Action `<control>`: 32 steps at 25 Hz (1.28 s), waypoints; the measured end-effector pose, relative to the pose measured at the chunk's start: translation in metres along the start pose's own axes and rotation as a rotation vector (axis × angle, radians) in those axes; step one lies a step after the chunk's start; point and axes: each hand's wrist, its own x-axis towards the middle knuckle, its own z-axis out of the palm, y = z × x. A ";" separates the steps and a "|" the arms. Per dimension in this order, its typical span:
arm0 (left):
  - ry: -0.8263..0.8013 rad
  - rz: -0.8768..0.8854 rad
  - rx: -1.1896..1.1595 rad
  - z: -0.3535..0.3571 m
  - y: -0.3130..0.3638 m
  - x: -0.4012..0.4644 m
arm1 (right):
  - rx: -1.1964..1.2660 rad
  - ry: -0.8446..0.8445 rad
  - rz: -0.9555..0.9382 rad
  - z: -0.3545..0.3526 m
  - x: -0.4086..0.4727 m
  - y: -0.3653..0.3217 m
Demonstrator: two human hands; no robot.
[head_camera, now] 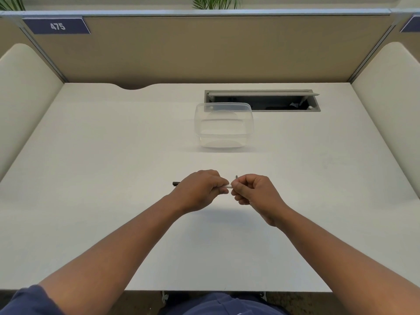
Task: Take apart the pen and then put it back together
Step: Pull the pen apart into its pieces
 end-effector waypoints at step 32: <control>0.022 -0.023 0.046 0.004 0.002 -0.002 | -0.078 -0.060 0.044 -0.005 0.004 0.002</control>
